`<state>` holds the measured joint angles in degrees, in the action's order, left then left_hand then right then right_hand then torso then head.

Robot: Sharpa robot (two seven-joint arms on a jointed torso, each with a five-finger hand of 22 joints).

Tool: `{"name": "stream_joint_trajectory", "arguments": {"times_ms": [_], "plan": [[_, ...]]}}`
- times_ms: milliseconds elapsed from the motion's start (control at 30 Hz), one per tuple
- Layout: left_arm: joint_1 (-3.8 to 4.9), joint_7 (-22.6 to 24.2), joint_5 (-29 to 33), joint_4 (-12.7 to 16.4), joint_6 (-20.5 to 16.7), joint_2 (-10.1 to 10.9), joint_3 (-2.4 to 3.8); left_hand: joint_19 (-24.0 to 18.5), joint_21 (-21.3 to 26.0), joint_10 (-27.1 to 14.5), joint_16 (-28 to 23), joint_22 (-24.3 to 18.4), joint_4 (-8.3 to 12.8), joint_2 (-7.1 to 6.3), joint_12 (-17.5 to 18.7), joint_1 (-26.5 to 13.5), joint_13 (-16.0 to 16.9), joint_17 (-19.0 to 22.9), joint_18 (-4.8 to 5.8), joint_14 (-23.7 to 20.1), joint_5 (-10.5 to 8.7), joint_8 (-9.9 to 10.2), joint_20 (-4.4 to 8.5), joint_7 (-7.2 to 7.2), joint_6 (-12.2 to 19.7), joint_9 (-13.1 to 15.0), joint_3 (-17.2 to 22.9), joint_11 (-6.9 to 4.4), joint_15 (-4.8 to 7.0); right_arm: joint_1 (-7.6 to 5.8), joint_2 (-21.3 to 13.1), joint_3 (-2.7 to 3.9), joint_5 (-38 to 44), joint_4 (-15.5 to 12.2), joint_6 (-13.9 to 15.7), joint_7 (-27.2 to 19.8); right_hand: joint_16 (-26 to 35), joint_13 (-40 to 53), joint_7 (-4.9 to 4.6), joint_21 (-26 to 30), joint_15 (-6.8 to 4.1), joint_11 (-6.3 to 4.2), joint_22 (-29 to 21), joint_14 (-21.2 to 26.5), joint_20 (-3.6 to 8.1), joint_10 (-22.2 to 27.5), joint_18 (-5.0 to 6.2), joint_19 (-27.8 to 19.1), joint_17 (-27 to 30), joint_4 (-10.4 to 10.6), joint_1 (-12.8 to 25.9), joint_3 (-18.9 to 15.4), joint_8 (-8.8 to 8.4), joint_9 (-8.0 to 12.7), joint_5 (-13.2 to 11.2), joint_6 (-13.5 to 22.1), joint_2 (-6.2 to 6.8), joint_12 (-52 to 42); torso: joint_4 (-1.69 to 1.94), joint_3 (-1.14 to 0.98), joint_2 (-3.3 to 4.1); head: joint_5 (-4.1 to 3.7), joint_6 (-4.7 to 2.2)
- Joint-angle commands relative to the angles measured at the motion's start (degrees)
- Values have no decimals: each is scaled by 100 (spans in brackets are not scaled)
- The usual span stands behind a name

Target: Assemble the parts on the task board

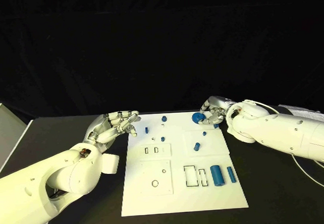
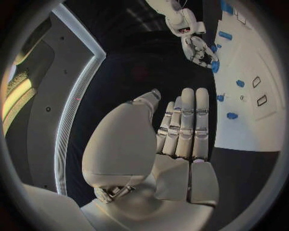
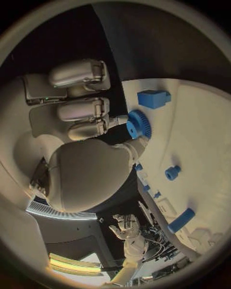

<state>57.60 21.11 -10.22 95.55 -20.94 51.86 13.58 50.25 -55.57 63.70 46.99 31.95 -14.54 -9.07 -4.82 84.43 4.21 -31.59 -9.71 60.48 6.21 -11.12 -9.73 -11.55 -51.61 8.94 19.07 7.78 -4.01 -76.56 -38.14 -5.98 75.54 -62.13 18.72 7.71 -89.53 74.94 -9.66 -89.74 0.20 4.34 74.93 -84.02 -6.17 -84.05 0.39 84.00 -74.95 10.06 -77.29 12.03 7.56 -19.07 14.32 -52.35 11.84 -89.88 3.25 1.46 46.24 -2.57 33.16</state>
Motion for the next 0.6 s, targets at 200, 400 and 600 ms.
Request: {"name": "stream_joint_trajectory", "arguments": {"times_ms": [200,400,600], "plan": [[0,18,-19,12,46,-11,4,-42,-23,29,36,12,-13,-42,-17,-11,5,-9,-82,-17,-18,-25,18,12,-35,2,39,-1,24,16,21,-9,-58,13,-34,29,-25,1506,40,-26,21,19,1507,-577,-25,-595,-39,600,-1410,130,-96,58,102,-33,63,-154,-77,-12,-13,-1,-5,10,20],[0,1,-20,9,49,-11,4,-42,-23,29,36,12,-13,-42,-17,-11,5,-9,-82,-17,-18,-25,18,12,-35,2,39,-1,24,17,17,-8,-111,4,12,-3,-26,1506,59,-26,4,3,1507,-578,-11,-595,-39,600,-1414,206,-79,86,134,-40,161,-217,-87,-12,-5,2,-10,13,20],[0,-11,-20,4,48,-8,4,-44,-27,27,39,14,-11,-40,-16,-9,4,-10,-82,-17,-17,-25,18,10,-35,2,45,0,24,17,12,-8,-128,-16,44,-23,-29,1506,70,-26,-8,-8,1507,-581,0,-595,-39,600,-1427,275,-44,92,146,-41,226,-250,-67,-12,-9,-1,-8,16,14]]}}
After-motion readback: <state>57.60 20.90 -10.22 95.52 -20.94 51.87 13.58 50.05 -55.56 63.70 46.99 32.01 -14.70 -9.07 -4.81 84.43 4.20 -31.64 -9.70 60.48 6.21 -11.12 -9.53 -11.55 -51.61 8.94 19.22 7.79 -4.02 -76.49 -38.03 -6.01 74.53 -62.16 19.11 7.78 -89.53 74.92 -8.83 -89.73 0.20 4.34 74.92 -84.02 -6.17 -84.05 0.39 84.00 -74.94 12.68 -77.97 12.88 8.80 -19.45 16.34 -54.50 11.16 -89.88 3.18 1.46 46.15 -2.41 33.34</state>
